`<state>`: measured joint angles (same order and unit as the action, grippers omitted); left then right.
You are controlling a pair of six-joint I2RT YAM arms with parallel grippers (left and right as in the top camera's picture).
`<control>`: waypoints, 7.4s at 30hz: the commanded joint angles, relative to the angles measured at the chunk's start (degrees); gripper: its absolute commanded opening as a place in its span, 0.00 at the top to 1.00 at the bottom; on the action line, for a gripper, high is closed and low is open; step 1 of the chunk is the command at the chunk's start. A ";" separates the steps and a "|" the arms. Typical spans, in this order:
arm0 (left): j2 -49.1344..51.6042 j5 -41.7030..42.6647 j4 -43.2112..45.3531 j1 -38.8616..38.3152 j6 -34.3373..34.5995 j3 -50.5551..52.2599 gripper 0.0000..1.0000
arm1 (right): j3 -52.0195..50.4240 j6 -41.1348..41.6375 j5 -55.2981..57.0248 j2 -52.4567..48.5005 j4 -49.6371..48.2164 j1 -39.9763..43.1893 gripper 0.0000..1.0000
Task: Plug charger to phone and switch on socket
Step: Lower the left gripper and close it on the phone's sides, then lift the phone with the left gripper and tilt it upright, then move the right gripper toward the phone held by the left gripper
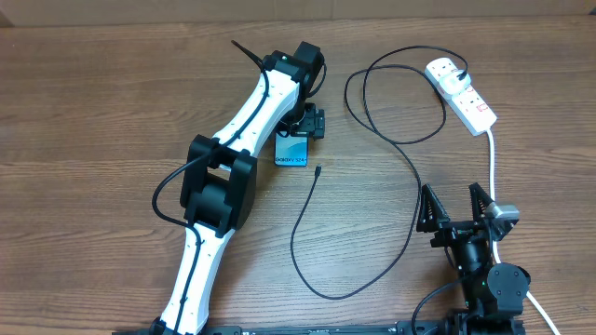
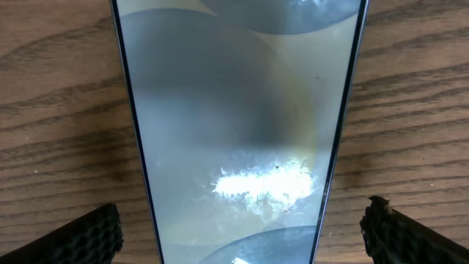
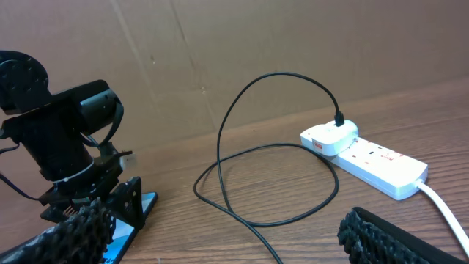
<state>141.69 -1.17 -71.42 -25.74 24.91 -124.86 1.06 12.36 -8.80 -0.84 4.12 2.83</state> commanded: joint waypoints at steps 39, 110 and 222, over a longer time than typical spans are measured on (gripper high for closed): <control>1.46 -0.94 5.14 0.74 1.90 4.83 0.07 | -0.61 -0.26 -0.31 0.68 -0.20 -0.35 0.00; 1.44 50.51 -15.19 5.70 0.39 -11.69 0.37 | -0.61 -0.26 -0.28 0.68 -0.20 -0.37 0.00; 1.44 91.01 -15.37 19.93 14.12 -11.69 0.46 | 97.85 4.66 -32.59 -72.54 61.81 -7.45 0.00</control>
<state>143.48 86.83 -86.67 -5.26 39.46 -135.04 95.26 19.66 -32.51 -69.80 66.85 -1.15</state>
